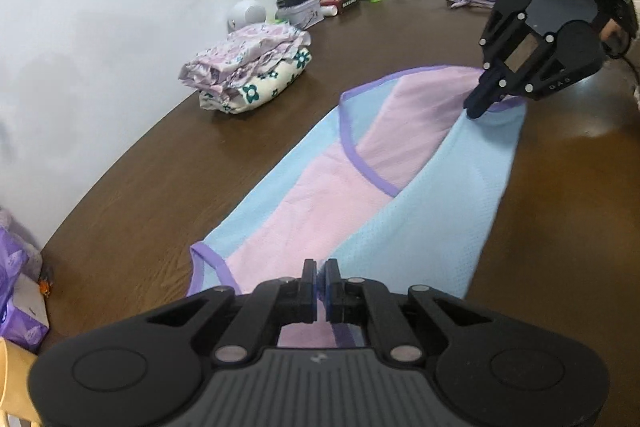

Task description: Fold clothes

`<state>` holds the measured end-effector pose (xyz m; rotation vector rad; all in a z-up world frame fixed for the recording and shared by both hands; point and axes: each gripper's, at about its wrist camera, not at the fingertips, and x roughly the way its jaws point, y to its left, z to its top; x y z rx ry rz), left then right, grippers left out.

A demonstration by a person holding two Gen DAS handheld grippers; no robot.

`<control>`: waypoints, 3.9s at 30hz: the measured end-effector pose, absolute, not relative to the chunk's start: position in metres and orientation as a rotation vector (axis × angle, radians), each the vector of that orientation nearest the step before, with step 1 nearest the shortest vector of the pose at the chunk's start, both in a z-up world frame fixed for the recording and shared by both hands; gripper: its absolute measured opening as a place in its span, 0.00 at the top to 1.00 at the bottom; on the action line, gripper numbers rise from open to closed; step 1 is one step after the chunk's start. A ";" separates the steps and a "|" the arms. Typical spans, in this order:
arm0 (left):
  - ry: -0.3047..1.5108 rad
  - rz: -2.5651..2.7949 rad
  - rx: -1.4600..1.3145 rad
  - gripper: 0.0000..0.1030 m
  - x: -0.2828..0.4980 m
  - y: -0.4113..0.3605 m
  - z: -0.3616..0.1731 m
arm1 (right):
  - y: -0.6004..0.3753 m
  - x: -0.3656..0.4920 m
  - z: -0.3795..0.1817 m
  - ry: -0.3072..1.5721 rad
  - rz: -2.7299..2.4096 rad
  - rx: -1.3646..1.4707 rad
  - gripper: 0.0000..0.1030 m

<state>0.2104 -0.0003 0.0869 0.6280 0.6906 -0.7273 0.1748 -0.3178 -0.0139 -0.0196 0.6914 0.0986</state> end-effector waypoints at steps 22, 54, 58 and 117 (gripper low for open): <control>0.685 -0.691 0.324 0.56 0.180 0.021 0.082 | -0.316 0.174 -0.014 0.691 0.101 -0.019 0.79; 0.604 -0.516 0.125 0.45 0.120 0.070 0.088 | -0.313 0.173 -0.013 0.691 0.104 -0.019 0.51; 0.622 -0.403 0.104 0.45 0.090 0.102 0.087 | -0.313 0.173 -0.013 0.690 0.104 -0.019 0.46; 0.849 -0.623 0.530 0.87 0.206 0.169 0.070 | -0.307 0.172 -0.013 0.690 0.110 -0.019 0.23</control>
